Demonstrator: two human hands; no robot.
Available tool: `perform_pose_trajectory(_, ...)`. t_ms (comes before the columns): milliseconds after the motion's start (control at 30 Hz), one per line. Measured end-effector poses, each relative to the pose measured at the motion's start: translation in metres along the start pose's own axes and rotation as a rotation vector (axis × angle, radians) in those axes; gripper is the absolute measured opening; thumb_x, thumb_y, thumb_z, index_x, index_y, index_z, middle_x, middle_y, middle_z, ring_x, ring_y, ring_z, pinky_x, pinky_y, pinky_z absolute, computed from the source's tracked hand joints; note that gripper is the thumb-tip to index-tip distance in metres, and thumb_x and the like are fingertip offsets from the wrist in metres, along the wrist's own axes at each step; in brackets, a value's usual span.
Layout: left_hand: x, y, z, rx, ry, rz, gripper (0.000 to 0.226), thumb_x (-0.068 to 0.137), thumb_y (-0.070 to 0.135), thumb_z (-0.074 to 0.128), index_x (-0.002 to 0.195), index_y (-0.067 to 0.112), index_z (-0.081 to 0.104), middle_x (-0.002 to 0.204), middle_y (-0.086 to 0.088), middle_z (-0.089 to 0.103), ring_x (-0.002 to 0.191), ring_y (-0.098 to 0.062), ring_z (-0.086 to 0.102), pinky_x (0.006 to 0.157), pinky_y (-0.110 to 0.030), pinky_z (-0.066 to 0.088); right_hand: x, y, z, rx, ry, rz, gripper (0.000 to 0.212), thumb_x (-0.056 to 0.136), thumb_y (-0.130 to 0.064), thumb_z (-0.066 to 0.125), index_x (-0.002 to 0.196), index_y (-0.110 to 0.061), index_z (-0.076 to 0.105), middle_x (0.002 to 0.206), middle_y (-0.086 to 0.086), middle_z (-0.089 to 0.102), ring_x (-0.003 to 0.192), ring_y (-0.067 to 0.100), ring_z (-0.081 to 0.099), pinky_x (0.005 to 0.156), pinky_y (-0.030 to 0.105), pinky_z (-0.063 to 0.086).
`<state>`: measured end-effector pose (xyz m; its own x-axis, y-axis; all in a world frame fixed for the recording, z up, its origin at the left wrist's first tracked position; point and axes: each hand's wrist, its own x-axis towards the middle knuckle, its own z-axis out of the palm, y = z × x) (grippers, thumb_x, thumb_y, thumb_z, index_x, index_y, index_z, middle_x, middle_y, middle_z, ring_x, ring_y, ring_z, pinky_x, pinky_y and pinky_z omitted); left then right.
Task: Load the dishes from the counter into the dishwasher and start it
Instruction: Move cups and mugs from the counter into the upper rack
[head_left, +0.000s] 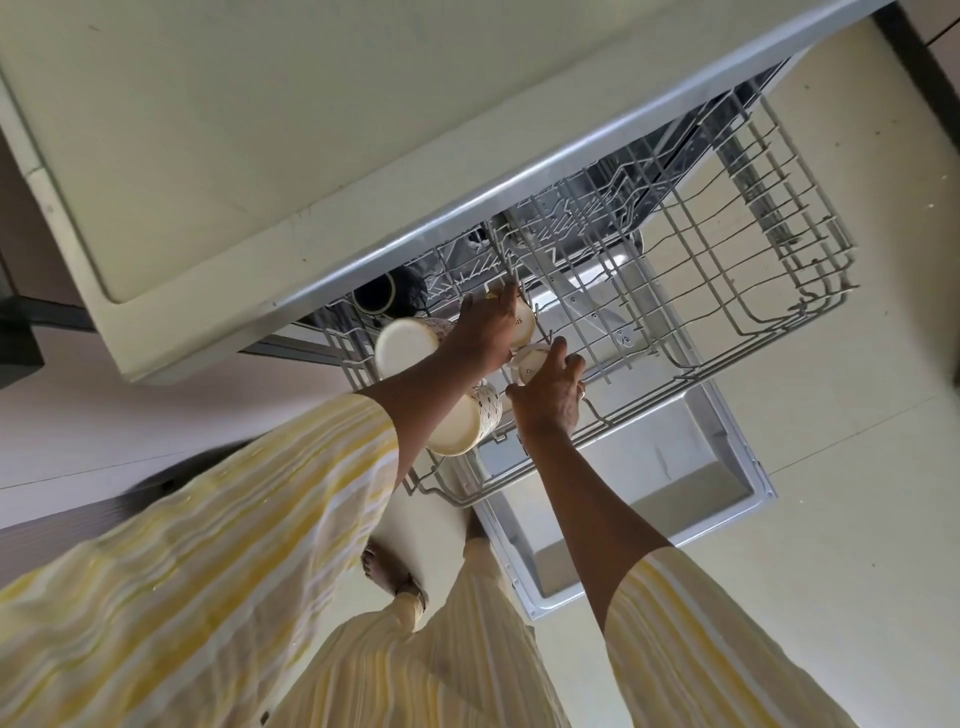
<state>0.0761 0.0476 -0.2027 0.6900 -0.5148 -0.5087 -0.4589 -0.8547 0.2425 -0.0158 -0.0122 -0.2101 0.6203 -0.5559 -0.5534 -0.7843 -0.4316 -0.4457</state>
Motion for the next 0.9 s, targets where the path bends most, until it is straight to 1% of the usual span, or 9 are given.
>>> perform_pose_trajectory(100,-0.002,-0.002,-0.004,-0.009,0.002,-0.008,0.085,0.083,0.002,0.060,0.147,0.000,0.005,0.138,-0.018,0.043,0.124,-0.032,0.046,0.110,-0.042,0.024,-0.001,0.000,-0.001,0.013,0.004,0.018,0.071,0.072,-0.015,0.073,0.129,-0.015,0.031,0.126,0.013,0.039,0.113,0.034,0.045,0.079,0.040,0.050)
perform_pose_trajectory(200,-0.008,-0.002,-0.007,0.035,0.013,0.021,0.091,0.079,0.007,0.066,0.147,0.000,0.006,0.136,-0.017,0.047,0.123,-0.032,0.047,0.111,-0.042,0.023,-0.003,0.000,-0.001,0.040,0.013,0.007,0.070,0.073,-0.014,0.073,0.130,-0.012,0.031,0.128,0.014,0.039,0.114,0.034,0.045,0.082,0.040,0.050)
perform_pose_trajectory(300,-0.012,-0.004,-0.006,0.066,0.063,0.051,0.086,0.078,0.004,0.065,0.146,0.000,0.011,0.133,-0.017,0.049,0.122,-0.032,0.048,0.110,-0.042,0.024,-0.006,-0.001,-0.001,0.056,0.026,-0.019,0.070,0.074,-0.011,0.072,0.132,-0.010,0.031,0.131,0.015,0.037,0.116,0.036,0.045,0.086,0.042,0.049)
perform_pose_trajectory(433,-0.020,-0.007,-0.003,0.064,0.138,0.076,0.078,0.077,0.005,0.065,0.142,0.001,0.022,0.129,-0.016,0.053,0.122,-0.030,0.048,0.112,-0.040,0.024,-0.012,0.001,-0.001,0.020,0.031,-0.052,0.071,0.076,-0.013,0.072,0.132,-0.009,0.030,0.133,0.014,0.035,0.119,0.035,0.042,0.090,0.043,0.048)
perform_pose_trajectory(533,-0.029,-0.010,0.002,0.049,0.195,0.095,0.071,0.077,0.007,0.065,0.139,0.002,0.031,0.129,-0.015,0.053,0.123,-0.029,0.047,0.112,-0.038,0.024,-0.018,0.003,-0.001,-0.029,0.054,-0.079,0.073,0.078,-0.018,0.071,0.137,-0.009,0.028,0.144,0.015,0.025,0.131,0.037,0.029,0.100,0.047,0.042)
perform_pose_trajectory(633,-0.039,-0.015,0.004,0.039,0.264,0.123,0.063,0.079,0.013,0.065,0.136,0.003,0.038,0.128,-0.015,0.053,0.123,-0.029,0.047,0.110,-0.037,0.027,-0.027,0.002,-0.002,-0.093,0.067,-0.106,0.079,0.086,-0.028,0.063,0.147,-0.009,0.016,0.155,0.015,0.007,0.141,0.039,0.009,0.113,0.049,0.027)
perform_pose_trajectory(733,-0.056,-0.021,0.006,-0.002,0.353,0.133,0.050,0.083,0.006,0.059,0.131,-0.001,0.046,0.127,-0.019,0.054,0.121,-0.031,0.049,0.107,-0.037,0.033,-0.040,-0.002,-0.004,-0.129,0.123,-0.174,0.071,0.091,-0.030,0.054,0.147,-0.007,0.017,0.155,0.016,0.007,0.143,0.038,0.004,0.115,0.050,0.020)
perform_pose_trajectory(800,-0.073,-0.022,0.000,-0.021,0.414,0.109,0.046,0.088,0.004,0.053,0.133,-0.003,0.044,0.134,-0.022,0.049,0.126,-0.033,0.045,0.109,-0.038,0.032,-0.050,-0.004,-0.005,-0.162,0.150,-0.264,0.065,0.093,-0.030,0.049,0.147,-0.007,0.019,0.155,0.016,0.009,0.143,0.037,0.004,0.114,0.049,0.018)
perform_pose_trajectory(900,-0.105,-0.025,-0.007,-0.056,0.427,0.006,0.054,0.091,0.002,0.046,0.143,0.002,0.030,0.150,-0.016,0.031,0.138,-0.029,0.029,0.115,-0.035,0.023,-0.067,-0.013,-0.001,-0.240,0.152,-0.428,0.060,0.095,-0.028,0.045,0.147,-0.006,0.022,0.155,0.018,0.013,0.143,0.037,0.007,0.115,0.051,0.018)
